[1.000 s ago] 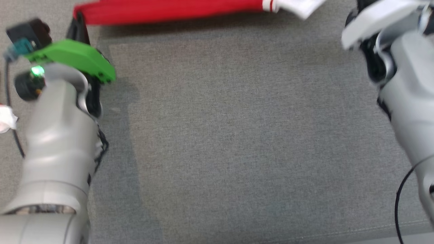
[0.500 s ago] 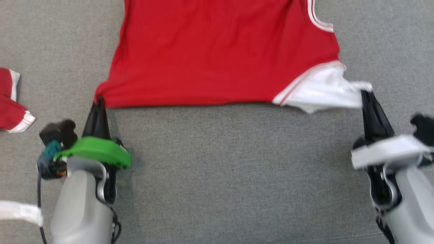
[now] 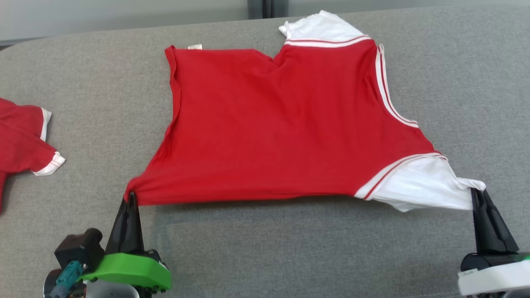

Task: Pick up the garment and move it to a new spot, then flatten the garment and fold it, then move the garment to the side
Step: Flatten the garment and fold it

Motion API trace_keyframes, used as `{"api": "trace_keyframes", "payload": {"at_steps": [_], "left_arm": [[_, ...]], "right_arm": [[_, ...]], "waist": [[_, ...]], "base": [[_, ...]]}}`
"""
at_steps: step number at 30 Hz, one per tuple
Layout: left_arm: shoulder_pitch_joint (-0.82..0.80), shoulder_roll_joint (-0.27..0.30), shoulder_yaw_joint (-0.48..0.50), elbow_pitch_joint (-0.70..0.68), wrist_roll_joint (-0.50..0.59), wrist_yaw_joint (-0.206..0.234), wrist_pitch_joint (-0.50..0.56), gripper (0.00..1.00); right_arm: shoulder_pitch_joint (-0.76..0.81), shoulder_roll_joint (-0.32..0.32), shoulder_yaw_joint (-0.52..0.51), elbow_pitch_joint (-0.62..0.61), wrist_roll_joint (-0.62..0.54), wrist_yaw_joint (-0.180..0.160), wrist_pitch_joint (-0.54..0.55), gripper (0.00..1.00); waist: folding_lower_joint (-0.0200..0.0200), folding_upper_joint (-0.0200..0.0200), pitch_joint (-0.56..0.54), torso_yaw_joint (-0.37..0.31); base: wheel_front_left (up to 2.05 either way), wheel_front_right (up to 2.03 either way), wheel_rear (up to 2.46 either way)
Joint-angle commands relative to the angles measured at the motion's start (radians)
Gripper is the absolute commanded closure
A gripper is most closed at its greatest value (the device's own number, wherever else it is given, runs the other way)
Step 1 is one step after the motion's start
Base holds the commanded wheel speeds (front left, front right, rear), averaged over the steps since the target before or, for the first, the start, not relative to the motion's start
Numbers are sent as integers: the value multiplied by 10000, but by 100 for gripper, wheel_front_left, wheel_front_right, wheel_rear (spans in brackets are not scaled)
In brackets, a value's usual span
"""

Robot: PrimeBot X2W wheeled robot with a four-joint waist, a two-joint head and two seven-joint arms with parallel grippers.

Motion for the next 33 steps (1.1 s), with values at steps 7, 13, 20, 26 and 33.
{"api": "trace_keyframes", "payload": {"at_steps": [7,13,20,26,33], "left_arm": [[597,322,-187,-1468,16,133,1331,100],[-1052,795,-328,-428,-524,-500,2551,100],[-3368,1056,-417,1752,-1173,-1191,3216,100],[-4576,1090,-773,2991,-1118,-1486,2785,45],[-4866,745,-863,3467,-690,-1347,525,0]], "right_arm": [[63,-88,-514,-492,-126,-18,763,100],[-1444,-633,-308,414,72,-18,1228,100],[-4009,-1495,428,2700,421,-16,1247,100],[-5695,-1924,1303,4332,705,-16,798,77],[-6101,-2081,1660,4566,-186,-16,-917,0]], "waist": [[0,0,34,54],[0,0,805,232],[0,0,1697,401],[0,0,1996,518],[0,0,1981,531]], "base": [[0,0,0],[0,0,0],[0,0,0],[0,0,0],[0,0,0]]}}
